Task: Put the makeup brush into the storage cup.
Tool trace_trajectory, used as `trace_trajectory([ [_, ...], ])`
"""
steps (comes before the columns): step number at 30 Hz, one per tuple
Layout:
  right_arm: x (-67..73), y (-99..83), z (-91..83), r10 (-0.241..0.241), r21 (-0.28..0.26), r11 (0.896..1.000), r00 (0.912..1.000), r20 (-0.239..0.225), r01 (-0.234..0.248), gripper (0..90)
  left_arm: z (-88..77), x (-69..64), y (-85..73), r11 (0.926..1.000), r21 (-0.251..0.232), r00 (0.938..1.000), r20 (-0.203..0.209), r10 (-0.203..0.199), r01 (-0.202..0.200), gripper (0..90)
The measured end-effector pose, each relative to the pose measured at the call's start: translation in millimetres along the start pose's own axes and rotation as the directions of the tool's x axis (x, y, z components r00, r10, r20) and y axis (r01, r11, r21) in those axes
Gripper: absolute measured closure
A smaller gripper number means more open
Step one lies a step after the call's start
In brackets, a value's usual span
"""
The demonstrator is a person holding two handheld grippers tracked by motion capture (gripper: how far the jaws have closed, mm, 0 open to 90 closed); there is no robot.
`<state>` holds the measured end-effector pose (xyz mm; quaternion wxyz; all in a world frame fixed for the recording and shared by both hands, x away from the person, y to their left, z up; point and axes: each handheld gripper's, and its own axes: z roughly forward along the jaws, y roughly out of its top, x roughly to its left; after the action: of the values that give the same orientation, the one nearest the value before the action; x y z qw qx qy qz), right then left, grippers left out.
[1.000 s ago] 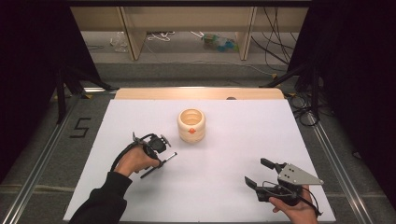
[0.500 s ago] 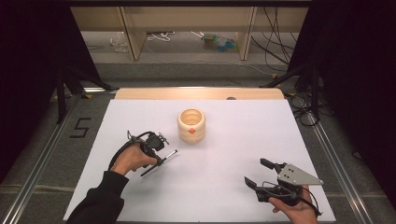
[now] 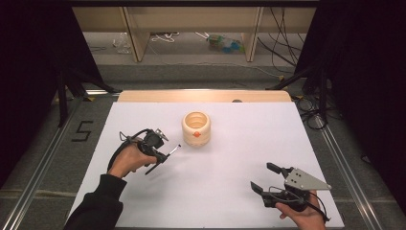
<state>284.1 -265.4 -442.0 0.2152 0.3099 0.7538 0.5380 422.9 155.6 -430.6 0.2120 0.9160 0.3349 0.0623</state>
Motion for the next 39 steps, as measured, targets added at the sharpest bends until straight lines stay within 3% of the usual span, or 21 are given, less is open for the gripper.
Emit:
trace_trajectory([
  [4, 0.0, 0.0, -0.3, -0.001, 0.001, 1.000, 1.0000, 0.001, 0.001, 17.2, -4.4, 2.1, 0.3, 0.9995, 0.002, 0.9995, 0.008, 0.032, -0.032, 83.6],
  [5, 0.1, 0.0, -0.2, -0.001, 0.001, 1.000, 1.0000, 0.001, 0.001, 17.2, -4.6, 0.7, 0.2, 0.9999, -0.015, 1.0000, 0.008, 0.006, -0.006, 83.5],
  [10, 0.5, -0.6, 1.3, 0.000, -0.010, 1.000, 1.0000, -0.005, 0.000, 17.3, -14.4, 6.7, -0.5, 0.9990, -0.045, 1.0000, -0.005, 0.001, -0.001, 83.5],
  [11, 0.0, 0.6, -2.3, -0.009, 0.033, 0.999, 0.9999, 0.007, 0.009, 17.2, -16.2, 7.9, -1.1, 0.9987, -0.052, 1.0000, -0.008, 0.002, -0.002, 83.6],
  [12, 0.5, -0.7, 1.2, 0.002, -0.007, 1.000, 1.0000, -0.006, -0.002, 17.2, -17.5, 9.1, -1.5, 0.9980, -0.063, 0.9998, -0.018, -0.008, 0.007, 83.6],
  [13, 0.3, -0.2, 0.0, -0.004, 0.005, 1.000, 1.0000, 0.005, 0.004, 17.2, -18.3, 9.3, -1.6, 0.9969, -0.076, 0.9995, -0.019, -0.024, 0.023, 83.6],
  [16, 0.6, -0.7, 1.4, 0.003, -0.008, 1.000, 1.0000, -0.007, -0.003, 17.3, -23.6, 12.8, -2.0, 0.9948, -0.101, 0.9998, -0.012, -0.018, 0.017, 83.6],
  [17, 0.1, -0.5, 0.9, -0.006, -0.003, 1.000, 1.0000, 0.001, 0.006, 17.2, -24.7, 12.1, -2.0, 0.9926, -0.115, 0.9992, -0.010, -0.040, 0.039, 83.6],
  [19, -1.5, -0.5, 2.0, -0.025, -0.025, 0.999, 0.9997, 0.007, 0.025, 17.2, -28.0, 14.6, -2.0, 0.9905, -0.136, 0.9992, -0.030, -0.026, 0.022, 83.6],
  [22, -1.0, -0.3, 0.5, -0.021, -0.004, 1.000, 0.9997, 0.009, 0.021, 17.2, -30.6, 17.9, -1.9, 0.9744, -0.218, 0.9973, -0.034, -0.065, 0.056, 83.6],
  [25, -1.6, -0.5, 0.7, -0.028, -0.005, 1.000, 0.9995, 0.012, 0.028, 17.2, -34.4, 22.9, -3.0, 0.9609, -0.262, 0.9948, -0.023, -0.099, 0.090, 83.5],
  [27, -1.6, -0.4, 0.7, -0.025, -0.006, 1.000, 0.9996, 0.010, 0.025, 17.2, -34.3, 24.8, -4.2, 0.9412, -0.315, 0.9906, -0.017, -0.135, 0.123, 83.5],
  [28, -1.5, -0.3, 0.7, -0.025, -0.006, 1.000, 0.9996, 0.010, 0.025, 17.2, -34.4, 25.8, -4.7, 0.9356, -0.326, 0.9894, -0.008, -0.145, 0.135, 83.5],
  [30, -1.6, -0.4, 0.8, -0.028, -0.005, 1.000, 0.9996, 0.011, 0.028, 17.2, -34.4, 27.3, -5.7, 0.9228, -0.356, 0.9869, -0.008, -0.161, 0.148, 83.5],
  [31, -1.5, -0.4, 0.8, -0.025, -0.006, 1.000, 0.9996, 0.010, 0.025, 17.2, -34.4, 27.5, -5.8, 0.9211, -0.360, 0.9867, -0.008, -0.162, 0.148, 83.5],
  [33, -1.6, -0.4, 0.8, -0.026, -0.005, 1.000, 0.9996, 0.011, 0.026, 17.2, -34.7, 28.4, -5.9, 0.9068, -0.396, 0.9884, 0.011, -0.151, 0.143, 83.5],
  [38, -1.5, -0.4, 0.8, -0.025, -0.006, 1.000, 0.9996, 0.010, 0.025, 17.2, -35.3, 27.8, -4.9, 0.8879, -0.433, 0.9868, 0.022, -0.160, 0.154, 83.5],
  [39, -1.6, -0.4, 0.8, -0.025, -0.006, 1.000, 0.9996, 0.010, 0.025, 17.2, -35.4, 27.7, -4.7, 0.8880, -0.435, 0.9877, 0.020, -0.155, 0.148, 83.5],
])
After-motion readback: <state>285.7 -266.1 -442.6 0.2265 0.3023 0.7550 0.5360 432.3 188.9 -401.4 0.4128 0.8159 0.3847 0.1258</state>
